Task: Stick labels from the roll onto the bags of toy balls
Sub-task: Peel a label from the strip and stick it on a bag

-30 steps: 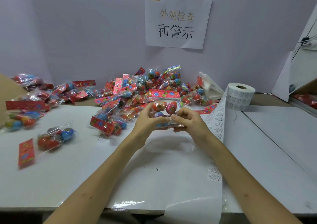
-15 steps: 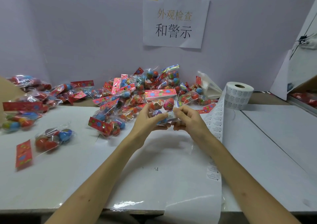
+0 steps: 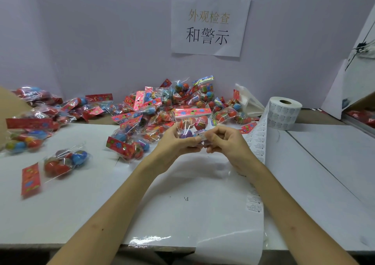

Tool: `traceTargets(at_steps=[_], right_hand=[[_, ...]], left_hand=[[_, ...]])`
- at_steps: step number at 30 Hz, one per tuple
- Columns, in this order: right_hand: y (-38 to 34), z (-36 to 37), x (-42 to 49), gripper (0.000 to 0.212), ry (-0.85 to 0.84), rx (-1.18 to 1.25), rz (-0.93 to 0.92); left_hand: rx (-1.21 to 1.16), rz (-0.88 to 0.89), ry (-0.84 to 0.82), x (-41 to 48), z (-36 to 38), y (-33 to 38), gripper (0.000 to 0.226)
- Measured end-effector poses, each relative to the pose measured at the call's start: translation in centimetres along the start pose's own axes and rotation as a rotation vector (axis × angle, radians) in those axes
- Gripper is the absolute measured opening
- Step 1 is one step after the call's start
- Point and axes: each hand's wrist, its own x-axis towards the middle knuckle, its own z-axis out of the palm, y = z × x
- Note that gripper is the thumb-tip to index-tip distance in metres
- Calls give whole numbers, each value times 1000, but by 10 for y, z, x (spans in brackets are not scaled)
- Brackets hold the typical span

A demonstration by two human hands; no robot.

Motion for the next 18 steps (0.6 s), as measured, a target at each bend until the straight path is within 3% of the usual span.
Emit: traceTargets(at_steps=[7,18], right_hand=[[0,2,1,12,30,-7,17],[3,3,1,24,115,-163,-81]], left_hand=[[-12,-2,30,2,2,-3,68],[171,28,171,5,5,-3,68]])
